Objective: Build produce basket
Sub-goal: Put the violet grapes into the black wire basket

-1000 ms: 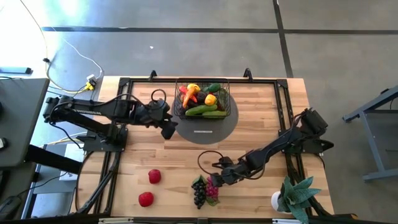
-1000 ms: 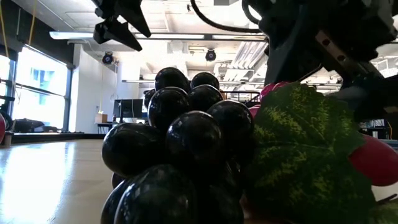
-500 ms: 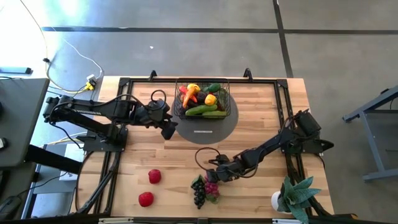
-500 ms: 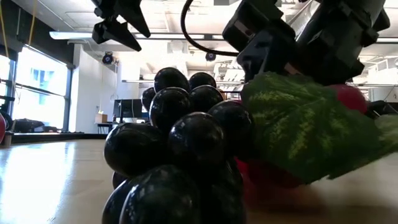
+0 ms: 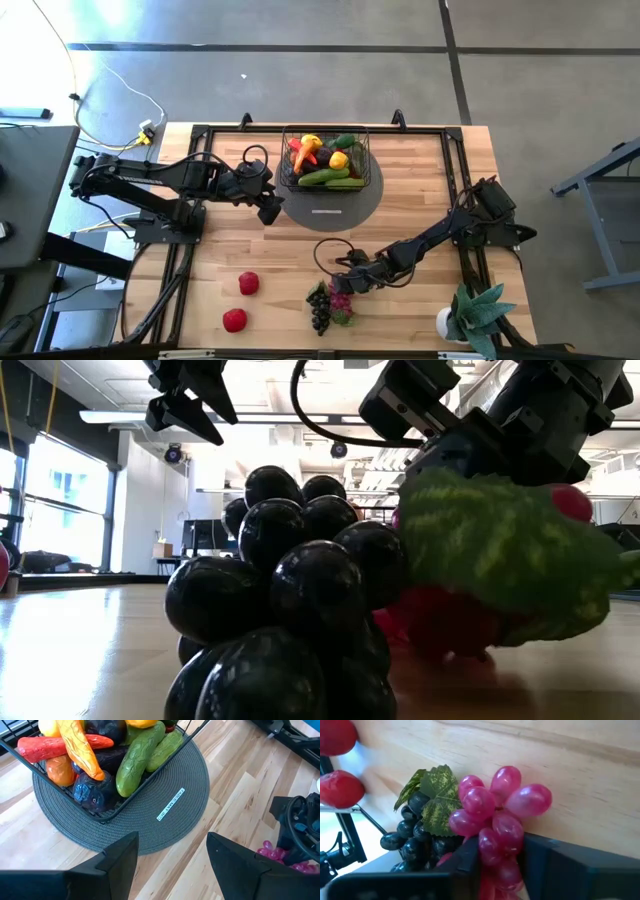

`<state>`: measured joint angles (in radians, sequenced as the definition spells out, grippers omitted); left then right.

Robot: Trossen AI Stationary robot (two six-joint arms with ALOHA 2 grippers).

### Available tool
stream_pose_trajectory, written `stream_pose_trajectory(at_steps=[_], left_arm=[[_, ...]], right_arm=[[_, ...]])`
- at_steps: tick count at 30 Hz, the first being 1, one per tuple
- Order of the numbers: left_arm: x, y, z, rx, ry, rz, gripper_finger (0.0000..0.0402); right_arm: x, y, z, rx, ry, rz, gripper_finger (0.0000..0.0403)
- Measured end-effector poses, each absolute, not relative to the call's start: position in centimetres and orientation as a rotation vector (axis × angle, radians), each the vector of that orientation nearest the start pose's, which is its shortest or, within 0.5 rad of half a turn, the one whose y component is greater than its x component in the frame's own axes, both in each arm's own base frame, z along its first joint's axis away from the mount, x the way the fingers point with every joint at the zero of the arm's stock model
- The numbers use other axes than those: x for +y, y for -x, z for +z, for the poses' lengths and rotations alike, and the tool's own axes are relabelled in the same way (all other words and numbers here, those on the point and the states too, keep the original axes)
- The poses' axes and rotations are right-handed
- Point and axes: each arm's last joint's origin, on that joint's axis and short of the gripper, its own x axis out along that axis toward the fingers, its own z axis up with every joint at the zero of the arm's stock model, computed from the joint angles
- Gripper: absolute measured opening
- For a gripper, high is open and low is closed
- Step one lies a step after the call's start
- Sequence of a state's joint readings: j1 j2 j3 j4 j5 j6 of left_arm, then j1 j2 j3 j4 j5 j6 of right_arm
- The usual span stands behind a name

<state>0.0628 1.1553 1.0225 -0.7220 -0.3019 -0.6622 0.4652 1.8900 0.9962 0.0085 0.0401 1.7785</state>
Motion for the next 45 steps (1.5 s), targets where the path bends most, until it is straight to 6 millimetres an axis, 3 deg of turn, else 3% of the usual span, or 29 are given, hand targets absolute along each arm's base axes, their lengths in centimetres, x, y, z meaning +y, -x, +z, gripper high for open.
stream_pose_trajectory(at_steps=[6,15,26,34,45], left_arm=[[2.3,-22.6,30.0,0.705,0.511,0.605,0.0223],[2.3,-22.6,30.0,0.707,0.513,0.600,0.0223],[2.3,-22.6,30.0,0.714,0.495,0.589,0.0223],[2.3,-22.6,30.0,0.724,0.460,0.575,0.0223],[2.3,-22.6,30.0,0.748,0.367,0.538,0.0223]], right_arm=[[16.3,-32.7,12.6,0.929,-1.366,-0.426,0.0013],[16.1,-32.6,13.2,0.893,-1.316,-0.412,0.0009],[14.5,-32.8,16.4,0.748,-1.238,-0.367,0.0007],[11.7,-33.2,19.3,0.632,-1.183,-0.346,0.0007],[5.6,-33.4,23.1,0.478,-1.093,-0.371,0.0007]])
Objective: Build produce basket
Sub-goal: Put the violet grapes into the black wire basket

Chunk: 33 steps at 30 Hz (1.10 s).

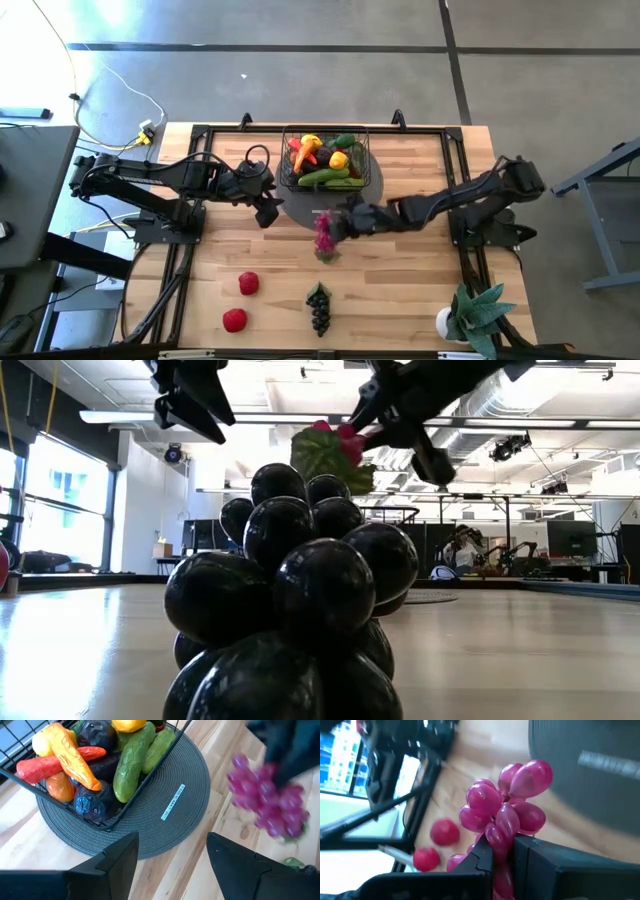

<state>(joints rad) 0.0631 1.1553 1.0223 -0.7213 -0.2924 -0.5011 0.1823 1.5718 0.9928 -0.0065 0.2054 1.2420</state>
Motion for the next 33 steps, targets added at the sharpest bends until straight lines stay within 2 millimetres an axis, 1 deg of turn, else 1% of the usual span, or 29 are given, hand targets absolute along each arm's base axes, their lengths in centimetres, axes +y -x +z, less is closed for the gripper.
stream_pose_trajectory(at_steps=[8,17,24,29,33], left_arm=[[2.3,-22.7,30.1,0.748,0.300,0.519,0.0223],[2.3,-22.7,30.2,0.756,0.238,0.492,0.0223],[2.3,-22.8,30.2,0.759,0.222,0.484,0.0223],[2.4,-22.7,30.2,0.756,0.216,0.495,0.0223],[2.5,-22.7,30.2,0.745,0.192,0.548,0.0223]], right_arm=[[0.4,-32.6,25.5,0.363,-1.019,-0.436,0.0007],[-4.5,-31.3,26.9,0.298,-0.918,-0.530,0.0007],[-8.1,-30.5,26.9,0.308,-0.883,-0.571,0.0007],[-10.2,-29.7,26.7,0.327,-0.884,-0.592,0.0007],[-11.6,-29.1,26.5,0.347,-0.876,-0.605,0.0007]])
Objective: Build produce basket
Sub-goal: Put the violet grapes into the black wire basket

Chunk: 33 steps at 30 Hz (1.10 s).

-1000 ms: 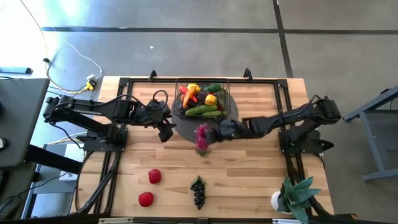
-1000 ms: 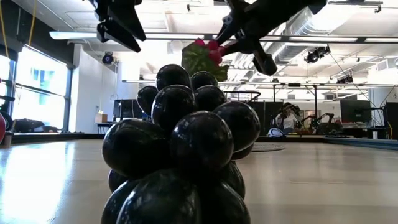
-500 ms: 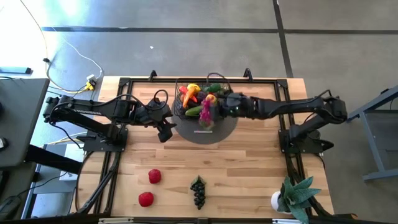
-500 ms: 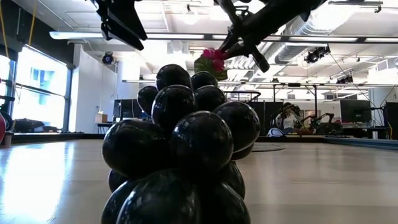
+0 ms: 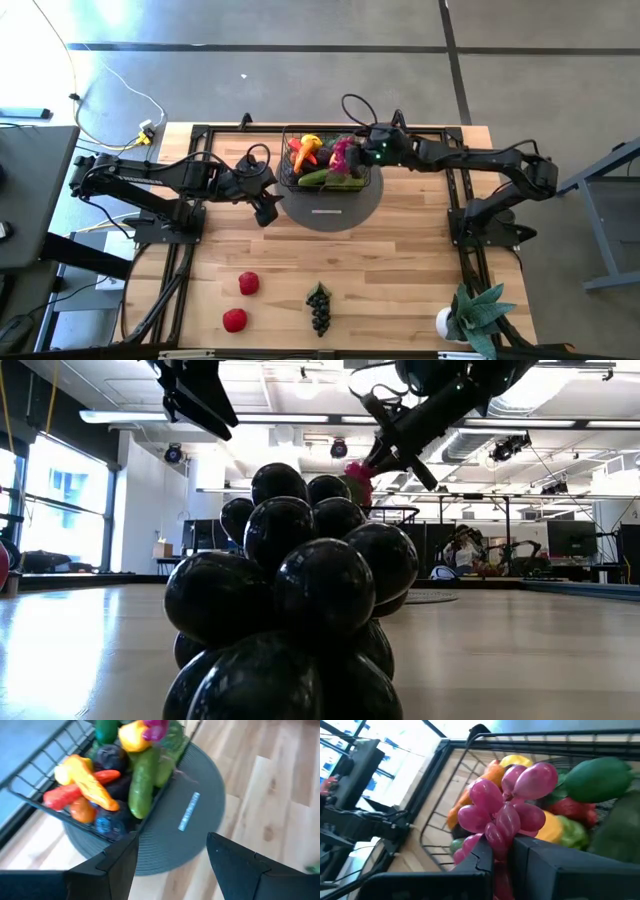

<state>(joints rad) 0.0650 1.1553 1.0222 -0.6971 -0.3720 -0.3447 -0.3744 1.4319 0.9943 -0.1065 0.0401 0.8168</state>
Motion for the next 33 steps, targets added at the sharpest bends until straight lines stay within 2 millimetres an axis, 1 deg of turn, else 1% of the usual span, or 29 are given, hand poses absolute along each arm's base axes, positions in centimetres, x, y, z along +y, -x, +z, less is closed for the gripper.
stream_pose_trajectory(at_steps=[4,9,14,19,24,28,33], left_arm=[[2.7,-22.6,30.3,0.731,0.166,0.604,0.0223],[2.8,-22.8,30.5,0.690,0.155,0.642,0.0223],[2.9,-23.2,31.0,0.619,0.158,0.665,0.0223],[3.2,-23.3,31.2,0.592,0.167,0.672,0.0223],[3.5,-23.3,31.2,0.594,0.174,0.683,0.0223],[3.5,-23.3,31.1,0.595,0.176,0.681,0.0223],[3.5,-23.3,31.1,0.606,0.188,0.650,0.0223]], right_arm=[[-12.9,-28.4,26.4,0.368,-0.897,-0.605,0.0007],[-14.1,-27.7,26.1,0.402,-0.912,-0.604,0.0007],[-14.7,-27.2,25.9,0.422,-0.929,-0.621,0.0010],[-14.9,-26.9,25.6,0.442,-0.932,-0.646,0.0026],[-15.0,-26.9,25.6,0.446,-0.911,-0.643,0.0061],[-15.0,-26.9,25.6,0.449,-0.900,-0.641,0.0106],[-15.6,-26.3,25.9,0.427,-0.927,-0.651,0.0159]])
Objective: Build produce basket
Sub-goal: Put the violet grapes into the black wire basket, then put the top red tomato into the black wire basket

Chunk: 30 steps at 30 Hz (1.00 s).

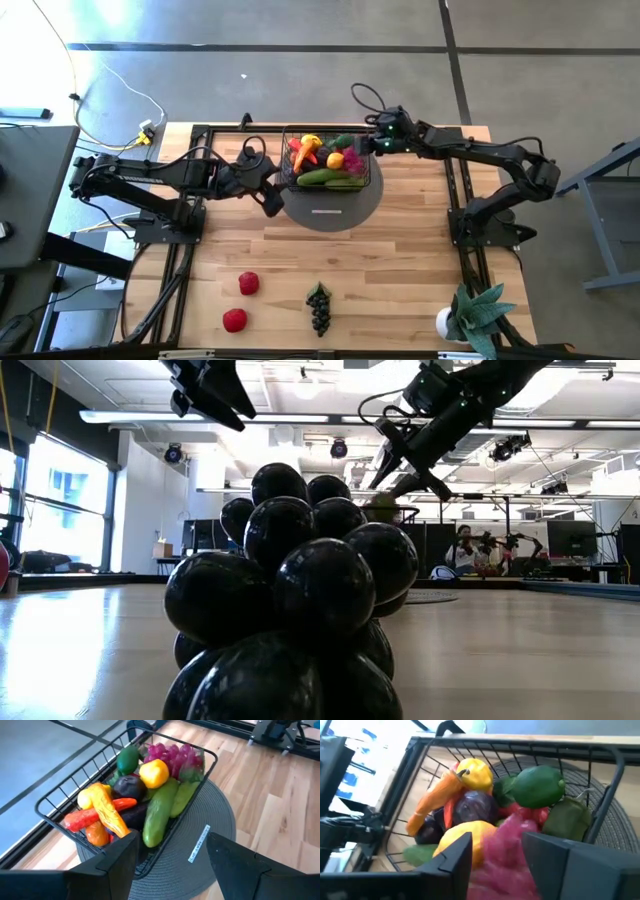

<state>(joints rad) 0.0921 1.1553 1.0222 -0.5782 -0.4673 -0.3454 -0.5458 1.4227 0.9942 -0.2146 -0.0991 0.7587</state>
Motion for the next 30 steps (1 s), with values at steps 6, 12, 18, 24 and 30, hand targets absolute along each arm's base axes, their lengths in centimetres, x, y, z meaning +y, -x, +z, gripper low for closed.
stream_pose_trajectory(at_steps=[6,12,18,24,30], left_arm=[[3.4,-23.3,31.1,0.611,0.196,0.630,0.0223],[3.3,-23.2,30.9,0.634,0.207,0.603,0.0223],[3.3,-22.8,30.5,0.686,0.236,0.622,0.0223],[3.0,-22.7,30.2,0.730,0.294,0.549,0.0223],[2.6,-22.8,30.1,0.738,0.455,0.469,0.0223]], right_arm=[[-15.3,-25.3,27.7,0.365,-0.928,-0.627,0.0176],[-12.3,-26.0,28.9,0.369,-0.904,-0.509,0.0176],[-8.1,-27.6,29.0,0.416,-0.940,-0.393,0.0177],[-3.7,-28.5,29.0,0.463,-0.943,-0.307,0.0177],[-0.3,-28.7,28.9,0.525,-0.912,-0.207,0.0177]])
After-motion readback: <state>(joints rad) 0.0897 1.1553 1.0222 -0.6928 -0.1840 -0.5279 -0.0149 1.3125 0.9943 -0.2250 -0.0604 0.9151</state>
